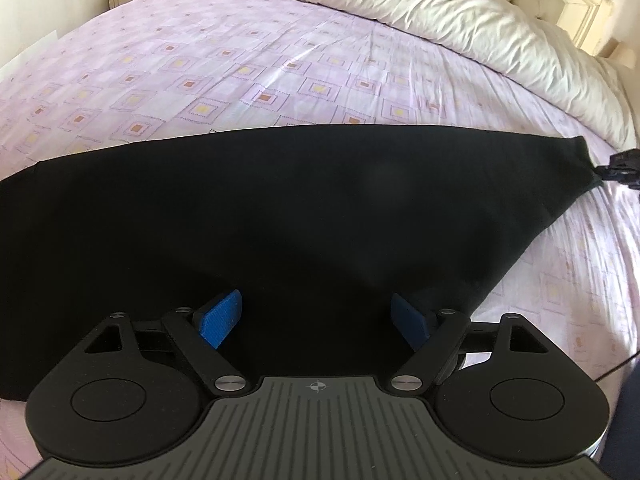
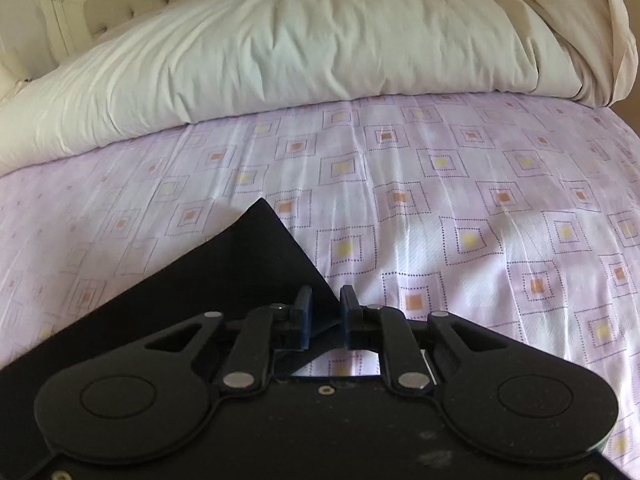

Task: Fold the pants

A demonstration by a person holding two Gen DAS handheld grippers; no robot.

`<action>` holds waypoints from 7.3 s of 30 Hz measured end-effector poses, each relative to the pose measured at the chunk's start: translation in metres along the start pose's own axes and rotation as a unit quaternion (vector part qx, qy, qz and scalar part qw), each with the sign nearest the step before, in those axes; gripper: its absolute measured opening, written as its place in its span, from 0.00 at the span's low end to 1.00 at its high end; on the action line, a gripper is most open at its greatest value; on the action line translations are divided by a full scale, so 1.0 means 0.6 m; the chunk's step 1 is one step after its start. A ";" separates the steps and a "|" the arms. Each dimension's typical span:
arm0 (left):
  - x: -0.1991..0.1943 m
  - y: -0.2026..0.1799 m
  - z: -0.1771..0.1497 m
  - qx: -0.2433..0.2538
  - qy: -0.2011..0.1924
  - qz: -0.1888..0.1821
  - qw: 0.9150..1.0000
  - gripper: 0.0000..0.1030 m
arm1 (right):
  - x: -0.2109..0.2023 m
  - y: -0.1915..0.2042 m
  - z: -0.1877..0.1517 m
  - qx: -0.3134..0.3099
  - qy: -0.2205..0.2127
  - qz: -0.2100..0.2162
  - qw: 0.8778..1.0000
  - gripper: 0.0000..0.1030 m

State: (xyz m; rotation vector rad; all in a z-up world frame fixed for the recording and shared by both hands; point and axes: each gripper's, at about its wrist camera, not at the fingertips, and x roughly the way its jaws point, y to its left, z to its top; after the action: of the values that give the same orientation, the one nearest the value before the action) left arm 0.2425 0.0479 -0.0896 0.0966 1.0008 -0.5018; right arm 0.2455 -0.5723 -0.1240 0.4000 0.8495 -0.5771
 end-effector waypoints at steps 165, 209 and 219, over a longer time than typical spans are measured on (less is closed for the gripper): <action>0.025 -0.175 0.133 -0.012 -0.032 0.082 0.996 0.45 | -0.238 0.339 -0.072 -0.144 0.004 0.323 0.935 0.22; 0.011 -0.110 0.081 -0.111 -0.018 0.000 0.994 0.46 | -0.170 0.339 -0.242 0.004 -0.126 0.242 0.962 0.49; 0.048 -0.143 0.059 -0.089 0.007 -0.002 0.996 0.71 | -0.174 0.343 -0.235 0.006 -0.138 0.234 0.962 0.49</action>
State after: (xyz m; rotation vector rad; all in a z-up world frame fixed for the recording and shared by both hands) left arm 0.2443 -0.0487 -0.0813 -0.0611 1.0551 -0.4147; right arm 0.2359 -0.3027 -0.1052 0.4995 0.4588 -0.1891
